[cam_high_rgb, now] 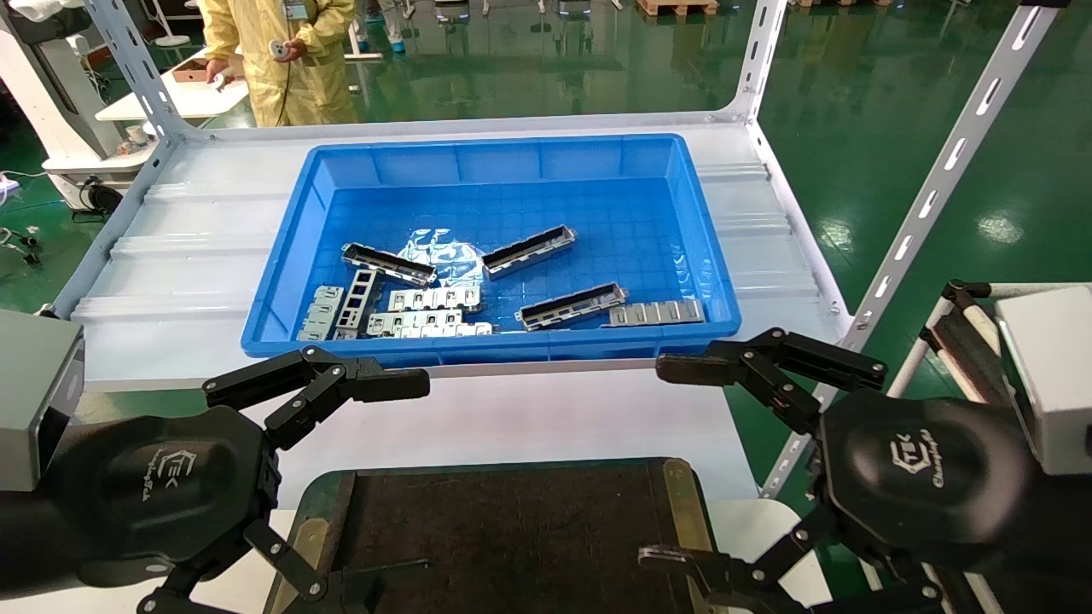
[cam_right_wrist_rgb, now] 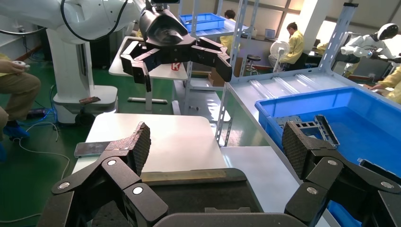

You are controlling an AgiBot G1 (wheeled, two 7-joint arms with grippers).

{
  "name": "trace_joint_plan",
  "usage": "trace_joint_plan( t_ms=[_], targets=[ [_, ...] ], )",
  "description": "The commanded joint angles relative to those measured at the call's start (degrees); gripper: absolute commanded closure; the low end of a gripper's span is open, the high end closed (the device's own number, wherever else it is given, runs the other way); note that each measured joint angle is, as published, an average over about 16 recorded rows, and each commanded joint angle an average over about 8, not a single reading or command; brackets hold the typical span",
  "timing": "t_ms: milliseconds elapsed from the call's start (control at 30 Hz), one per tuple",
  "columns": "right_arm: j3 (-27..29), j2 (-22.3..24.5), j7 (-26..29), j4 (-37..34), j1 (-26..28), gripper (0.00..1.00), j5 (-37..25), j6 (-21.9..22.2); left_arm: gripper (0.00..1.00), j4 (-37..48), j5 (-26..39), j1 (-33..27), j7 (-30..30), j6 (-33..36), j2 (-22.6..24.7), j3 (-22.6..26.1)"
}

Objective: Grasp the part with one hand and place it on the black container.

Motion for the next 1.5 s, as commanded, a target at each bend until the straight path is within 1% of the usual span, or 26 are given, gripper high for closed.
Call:
trace_joint_plan(
  t_ms=[33,1033,1300,1500],
  targets=[
    [0.00,0.00,0.00,0.00,0.00,0.00,0.00,0.00,0.00,0.00,0.00,0.00,0.00,0.00,0.00,0.00],
    [-0.01,0.00,-0.01,-0.02,0.01,0.00,0.00,-0.01,0.00,0.21,0.43,-0.17,0.06,-0.47,0.09,0.07],
    [-0.01,-0.01,-0.01,-0.03,0.01,0.00,0.00,-0.02,0.00,0.08,1.80,-0.99,-0.06,-1.05,0.62,0.67],
    [-0.02,-0.01,-0.01,-0.03,0.02,0.00,0.00,-0.02,0.00,0.75,4.44,-2.44,0.02,-3.22,2.25,1.59]
  ],
)
